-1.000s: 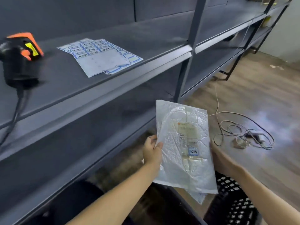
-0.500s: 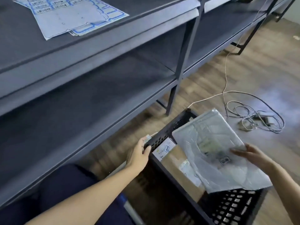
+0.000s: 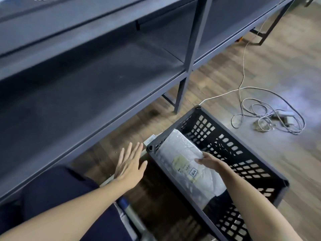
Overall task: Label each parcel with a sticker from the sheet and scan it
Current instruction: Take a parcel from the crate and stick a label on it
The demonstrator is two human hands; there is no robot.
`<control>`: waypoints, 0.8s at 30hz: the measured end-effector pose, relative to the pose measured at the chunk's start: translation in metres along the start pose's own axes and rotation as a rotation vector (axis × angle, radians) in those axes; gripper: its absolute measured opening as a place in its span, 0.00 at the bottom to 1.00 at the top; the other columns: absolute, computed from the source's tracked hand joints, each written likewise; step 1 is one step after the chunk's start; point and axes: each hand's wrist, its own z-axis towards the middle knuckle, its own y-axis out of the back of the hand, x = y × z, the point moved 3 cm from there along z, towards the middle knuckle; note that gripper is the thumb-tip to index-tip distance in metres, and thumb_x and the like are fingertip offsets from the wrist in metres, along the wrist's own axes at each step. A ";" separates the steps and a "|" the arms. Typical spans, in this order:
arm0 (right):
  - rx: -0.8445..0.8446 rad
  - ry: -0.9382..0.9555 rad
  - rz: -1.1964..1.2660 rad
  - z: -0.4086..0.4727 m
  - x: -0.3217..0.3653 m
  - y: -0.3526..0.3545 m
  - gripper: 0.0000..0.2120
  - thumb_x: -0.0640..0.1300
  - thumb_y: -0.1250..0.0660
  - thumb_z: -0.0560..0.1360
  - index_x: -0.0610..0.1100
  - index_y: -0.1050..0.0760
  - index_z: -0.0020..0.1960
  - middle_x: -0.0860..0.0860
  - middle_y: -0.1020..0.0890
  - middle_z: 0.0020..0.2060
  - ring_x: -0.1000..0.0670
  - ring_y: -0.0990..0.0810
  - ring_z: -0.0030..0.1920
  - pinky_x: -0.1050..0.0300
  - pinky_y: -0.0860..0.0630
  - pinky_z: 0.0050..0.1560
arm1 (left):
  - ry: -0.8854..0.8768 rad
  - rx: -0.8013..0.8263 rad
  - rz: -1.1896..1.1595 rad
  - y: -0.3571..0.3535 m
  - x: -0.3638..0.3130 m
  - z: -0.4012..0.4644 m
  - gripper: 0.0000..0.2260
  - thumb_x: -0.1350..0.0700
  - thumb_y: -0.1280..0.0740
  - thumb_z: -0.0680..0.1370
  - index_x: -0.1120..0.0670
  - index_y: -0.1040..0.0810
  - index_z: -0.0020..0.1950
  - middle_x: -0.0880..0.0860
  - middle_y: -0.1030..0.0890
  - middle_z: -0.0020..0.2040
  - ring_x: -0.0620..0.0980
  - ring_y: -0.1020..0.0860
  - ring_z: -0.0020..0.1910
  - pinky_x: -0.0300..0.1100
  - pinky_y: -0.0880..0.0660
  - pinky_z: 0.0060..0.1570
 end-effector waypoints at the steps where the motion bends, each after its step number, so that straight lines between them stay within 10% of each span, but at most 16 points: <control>1: -0.050 -0.012 -0.015 0.005 0.001 -0.003 0.18 0.37 0.38 0.79 0.35 0.34 0.68 0.38 0.24 0.62 0.41 0.24 0.60 0.47 0.28 0.62 | 0.001 0.003 0.001 -0.001 0.000 -0.001 0.28 0.45 0.51 0.82 0.50 0.61 0.78 0.46 0.59 0.78 0.45 0.66 0.75 0.45 0.67 0.74; 7: -0.582 -0.156 -0.590 0.018 -0.005 -0.004 0.15 0.43 0.38 0.78 0.39 0.33 0.63 0.39 0.27 0.58 0.41 0.29 0.57 0.50 0.31 0.56 | 0.000 0.025 0.001 -0.003 -0.002 -0.002 0.28 0.45 0.52 0.83 0.50 0.61 0.78 0.46 0.60 0.78 0.46 0.66 0.75 0.47 0.66 0.74; 13: -0.152 -0.144 -0.522 0.036 -0.024 -0.015 0.31 0.43 0.44 0.80 0.36 0.55 0.77 0.38 0.44 0.75 0.38 0.42 0.73 0.45 0.40 0.72 | -0.008 0.042 0.005 -0.005 -0.003 -0.004 0.28 0.46 0.52 0.83 0.50 0.60 0.78 0.46 0.57 0.79 0.46 0.64 0.76 0.45 0.66 0.74; 24: -0.169 -0.054 -0.593 0.027 0.007 -0.039 0.32 0.36 0.46 0.77 0.42 0.53 0.79 0.46 0.49 0.78 0.44 0.54 0.78 0.42 0.56 0.75 | -0.018 0.061 0.026 -0.005 -0.011 -0.001 0.24 0.45 0.50 0.82 0.48 0.47 0.78 0.45 0.43 0.77 0.46 0.53 0.77 0.44 0.62 0.74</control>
